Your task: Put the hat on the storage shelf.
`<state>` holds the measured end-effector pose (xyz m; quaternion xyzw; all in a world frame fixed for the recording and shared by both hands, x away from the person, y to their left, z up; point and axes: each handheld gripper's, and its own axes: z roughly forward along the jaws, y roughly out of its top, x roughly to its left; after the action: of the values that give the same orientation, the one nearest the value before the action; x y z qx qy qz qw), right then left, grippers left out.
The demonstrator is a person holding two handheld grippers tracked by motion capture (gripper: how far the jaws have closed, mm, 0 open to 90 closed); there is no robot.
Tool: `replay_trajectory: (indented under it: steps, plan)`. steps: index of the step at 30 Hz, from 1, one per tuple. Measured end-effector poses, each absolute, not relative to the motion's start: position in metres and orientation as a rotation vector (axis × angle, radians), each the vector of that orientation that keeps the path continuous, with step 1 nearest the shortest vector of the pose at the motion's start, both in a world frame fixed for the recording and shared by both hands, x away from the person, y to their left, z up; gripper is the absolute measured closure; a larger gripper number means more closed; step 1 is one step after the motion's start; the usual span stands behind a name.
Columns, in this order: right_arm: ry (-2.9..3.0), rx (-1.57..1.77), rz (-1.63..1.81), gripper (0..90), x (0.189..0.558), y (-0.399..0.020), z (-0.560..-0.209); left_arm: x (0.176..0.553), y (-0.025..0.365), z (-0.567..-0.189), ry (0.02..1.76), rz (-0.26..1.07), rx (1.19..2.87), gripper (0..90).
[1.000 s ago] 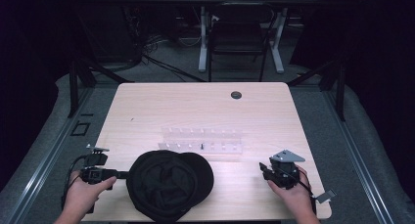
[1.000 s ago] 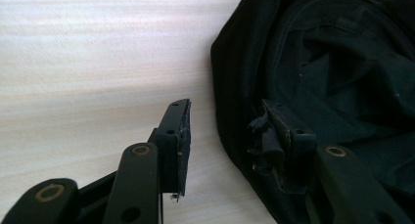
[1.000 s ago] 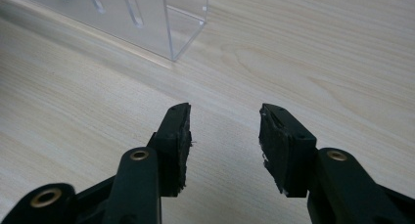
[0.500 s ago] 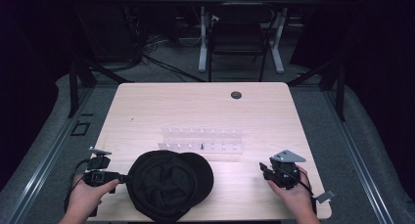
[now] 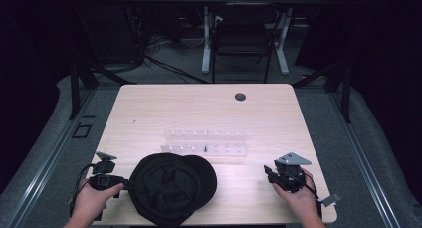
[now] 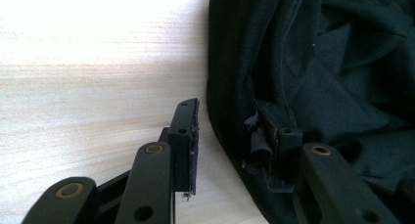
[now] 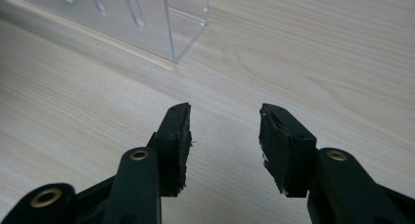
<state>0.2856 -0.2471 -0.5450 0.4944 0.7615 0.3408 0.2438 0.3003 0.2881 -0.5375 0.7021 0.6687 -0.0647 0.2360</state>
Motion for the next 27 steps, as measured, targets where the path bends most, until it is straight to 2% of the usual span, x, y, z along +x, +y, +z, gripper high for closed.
replay_trajectory:
  steps: [18, 27]
  plan:
    - [2.082, 1.352, 0.932, 54.3, 0.2854, -0.2475, -0.5444, 0.3024, 0.2824, -0.5390, 1.830, -0.197, 1.936, 79.7]
    - [2.080, 1.354, 0.932, 54.4, 0.2851, -0.2472, -0.5445, 0.3048, 0.2836, -0.5367, 1.827, -0.245, 1.927, 83.8]
